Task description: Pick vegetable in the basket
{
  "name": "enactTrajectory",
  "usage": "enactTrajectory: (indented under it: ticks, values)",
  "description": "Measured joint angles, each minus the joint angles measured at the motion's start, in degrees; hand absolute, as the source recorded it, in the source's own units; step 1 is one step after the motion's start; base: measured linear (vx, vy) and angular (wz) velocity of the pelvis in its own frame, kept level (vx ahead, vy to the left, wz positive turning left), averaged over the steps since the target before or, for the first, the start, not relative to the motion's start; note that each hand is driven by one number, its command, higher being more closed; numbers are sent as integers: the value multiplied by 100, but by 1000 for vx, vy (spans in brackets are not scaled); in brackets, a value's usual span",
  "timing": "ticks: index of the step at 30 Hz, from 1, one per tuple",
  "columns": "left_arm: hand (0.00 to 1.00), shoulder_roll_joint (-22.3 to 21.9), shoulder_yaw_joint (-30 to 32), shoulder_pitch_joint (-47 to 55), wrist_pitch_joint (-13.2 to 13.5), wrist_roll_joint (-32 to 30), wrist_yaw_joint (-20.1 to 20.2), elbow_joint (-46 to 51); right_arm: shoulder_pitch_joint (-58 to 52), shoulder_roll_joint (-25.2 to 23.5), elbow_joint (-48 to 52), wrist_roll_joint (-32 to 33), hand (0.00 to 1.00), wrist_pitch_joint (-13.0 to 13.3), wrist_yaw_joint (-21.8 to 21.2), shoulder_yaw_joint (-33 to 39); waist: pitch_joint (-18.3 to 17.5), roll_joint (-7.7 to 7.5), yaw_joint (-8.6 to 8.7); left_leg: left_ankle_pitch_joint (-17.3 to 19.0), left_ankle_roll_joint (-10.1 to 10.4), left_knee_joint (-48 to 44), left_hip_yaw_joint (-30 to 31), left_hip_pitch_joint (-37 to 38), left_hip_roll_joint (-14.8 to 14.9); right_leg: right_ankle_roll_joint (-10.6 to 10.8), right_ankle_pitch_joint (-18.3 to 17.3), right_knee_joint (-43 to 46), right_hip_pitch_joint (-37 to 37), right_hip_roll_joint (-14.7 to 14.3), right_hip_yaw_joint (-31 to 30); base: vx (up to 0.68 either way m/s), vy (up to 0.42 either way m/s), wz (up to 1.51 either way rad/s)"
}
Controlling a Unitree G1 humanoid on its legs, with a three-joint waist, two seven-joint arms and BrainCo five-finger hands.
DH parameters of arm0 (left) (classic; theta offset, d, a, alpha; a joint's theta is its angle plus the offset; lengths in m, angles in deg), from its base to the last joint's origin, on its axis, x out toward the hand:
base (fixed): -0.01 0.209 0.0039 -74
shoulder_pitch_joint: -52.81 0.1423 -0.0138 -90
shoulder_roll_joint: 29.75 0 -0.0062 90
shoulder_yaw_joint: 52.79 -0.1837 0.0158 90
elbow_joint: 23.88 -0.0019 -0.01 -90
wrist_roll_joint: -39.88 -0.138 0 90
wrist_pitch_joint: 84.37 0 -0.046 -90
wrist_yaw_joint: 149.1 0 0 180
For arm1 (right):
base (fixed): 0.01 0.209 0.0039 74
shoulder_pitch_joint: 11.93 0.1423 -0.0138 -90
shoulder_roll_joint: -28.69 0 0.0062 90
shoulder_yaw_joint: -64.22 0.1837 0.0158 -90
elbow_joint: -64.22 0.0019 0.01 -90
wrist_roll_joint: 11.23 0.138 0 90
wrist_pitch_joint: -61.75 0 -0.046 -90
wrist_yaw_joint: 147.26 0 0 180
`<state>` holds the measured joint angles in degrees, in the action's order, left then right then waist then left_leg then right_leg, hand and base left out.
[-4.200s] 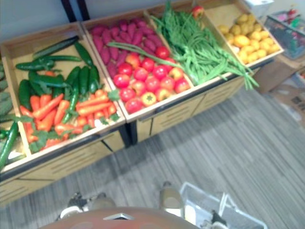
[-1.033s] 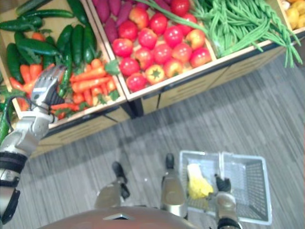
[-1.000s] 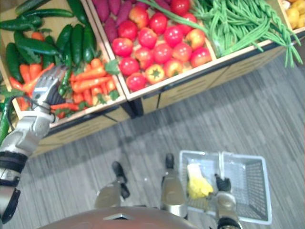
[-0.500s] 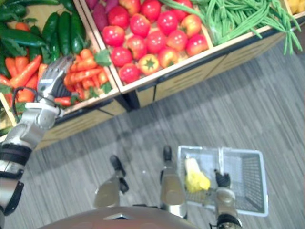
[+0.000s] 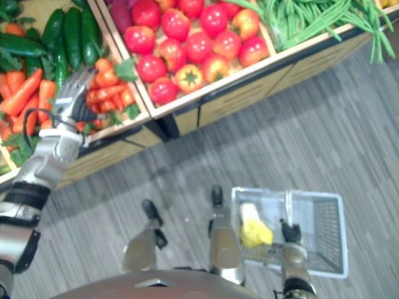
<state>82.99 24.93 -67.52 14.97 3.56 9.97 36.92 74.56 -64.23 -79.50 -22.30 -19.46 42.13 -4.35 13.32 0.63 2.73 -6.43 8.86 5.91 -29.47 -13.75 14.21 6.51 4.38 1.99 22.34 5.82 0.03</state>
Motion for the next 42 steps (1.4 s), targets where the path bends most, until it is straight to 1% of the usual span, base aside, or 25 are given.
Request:
enactTrajectory:
  ticks: [2, 5, 9, 12, 14, 16, 19, 20, 23, 27, 32, 34, 37, 42]
  values:
    - [0, -46, 99, -1, -6, -1, 28, -95, 0, -7, -2, 1, 100, -9, 0, 5, 5, -9, 4, -33, -29, 0, 0, -12, 1, -1, 12, 0, 13, 0, -1, 0, 0, 0]
    - [0, -48, 147, -7, -88, -2, 108, -114, 0, -9, -5, 3, 100, -30, -1, 9, 5, -10, 12, -42, -36, 0, -2, -14, 1, 5, 21, 0, 14, 0, -3, 0, 0, 0]
    - [0, -65, 148, -77, -135, -5, 195, -114, 0, -9, 2, 10, 100, -66, -2, 9, 5, -13, 8, -46, -37, 0, 1, -22, 7, 14, 29, 0, 15, 0, -2, 0, 0, 0]
    - [0, -105, 159, -205, -245, -7, 283, -118, 0, -12, 6, 13, 100, -76, -9, 9, 7, -17, 13, -50, -43, 0, 0, -81, 16, 8, 72, -2, 47, -2, -3, 0, 0, 0]
    - [0, -119, 163, -283, -255, -8, 309, -157, 0, -28, 13, 14, 100, -87, -10, 13, 5, -28, 15, -52, -43, 1, 2, -107, 22, 8, 90, -19, 67, -4, -2, 0, 0, 0]
    - [0, -254, 342, -374, -304, -9, 322, -310, 0, -43, 77, 31, 100, -112, -14, 21, 2, -34, 16, -71, -47, 0, -2, -113, 33, 9, 128, -21, 93, -11, -3, 0, 0, 0]
    - [0, -275, 422, -374, -367, -9, 328, -324, -1, -77, 104, 32, 100, -113, -31, 20, -3, -71, 18, -85, -46, 0, -11, -124, 35, 11, 132, -21, 115, -12, -14, 0, 0, 0]
    - [100, -275, 422, -374, -367, -9, 331, -323, -1, -77, 105, 33, 100, -114, -37, 18, -3, -76, 17, -83, -43, 0, -11, -124, 37, 11, 133, -21, 115, -14, -14, 0, 0, 0]
    - [100, -275, 422, -382, -366, -28, 336, -323, -1, -79, 119, 33, 100, -112, -57, 3, -2, -90, 15, -60, -14, 1, -27, -135, 53, 5, 151, -19, 132, -21, -14, 0, 0, 0]
    - [100, -275, 420, -496, -355, -38, 360, -323, 0, -79, 162, 37, 100, -110, -77, -25, -3, -103, 9, -72, -39, 1, -159, -203, 104, 14, 223, -20, 223, -45, -15, 0, 0, 0]
    - [100, -269, 432, -544, -367, -38, 372, -352, -9, -80, 192, 40, 100, -115, -81, -106, -4, -154, -5, -103, -37, 1, -192, -217, 127, 21, 232, -18, 238, -60, -30, -1, -1, 1]
    - [100, -269, 522, -557, -367, -37, 353, -353, -9, -79, 228, 38, 100, -110, -87, -131, -5, -173, -2, -141, -40, 1, -315, -213, 155, 24, 236, -18, 238, -59, -29, -3, -4, 3]
    - [100, -288, 461, -559, -365, -39, 395, -380, -9, -81, 286, 38, 100, -104, -98, -175, -6, -202, 17, -144, -43, 1, -319, -212, 151, 28, 318, -63, 238, -57, -53, -9, 1, -3]
    - [100, -339, 408, -572, -364, -38, 388, -436, -9, -82, 293, 40, 100, -113, -110, -175, -1, -230, 25, -163, -33, 1, -333, -215, 160, 25, 343, -109, 235, -68, -62, -3, -1, -2]
